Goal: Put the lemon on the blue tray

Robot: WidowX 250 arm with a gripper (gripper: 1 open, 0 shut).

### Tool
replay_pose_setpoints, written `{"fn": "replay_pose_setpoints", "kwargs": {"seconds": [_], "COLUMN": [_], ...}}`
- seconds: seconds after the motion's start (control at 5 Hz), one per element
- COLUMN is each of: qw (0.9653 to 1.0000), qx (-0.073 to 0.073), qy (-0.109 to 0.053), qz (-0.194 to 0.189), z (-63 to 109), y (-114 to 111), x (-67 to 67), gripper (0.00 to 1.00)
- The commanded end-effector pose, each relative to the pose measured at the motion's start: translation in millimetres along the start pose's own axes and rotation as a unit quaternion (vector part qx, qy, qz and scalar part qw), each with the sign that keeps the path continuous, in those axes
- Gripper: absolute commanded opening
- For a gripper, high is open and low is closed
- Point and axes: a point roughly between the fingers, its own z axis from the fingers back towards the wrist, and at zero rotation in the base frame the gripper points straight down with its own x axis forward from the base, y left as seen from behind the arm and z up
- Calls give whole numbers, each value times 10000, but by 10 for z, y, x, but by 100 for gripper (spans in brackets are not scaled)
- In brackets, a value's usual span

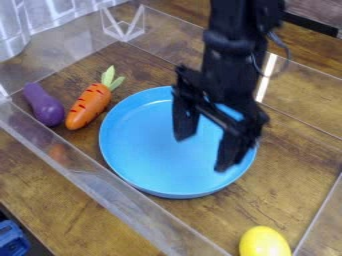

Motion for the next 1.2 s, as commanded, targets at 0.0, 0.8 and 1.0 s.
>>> {"fn": "replay_pose_setpoints", "kwargs": {"seconds": [0.0,0.8,1.0], "qw": [9974,9990,9985], "qx": [121,67,52], "qy": [-265,-321,-311], "qz": [-656,-299,-438], "z": [-63,-167,-278], "y": [-164,-302,-369], "x": [35,-51,-71], "gripper": [100,100,100]}}
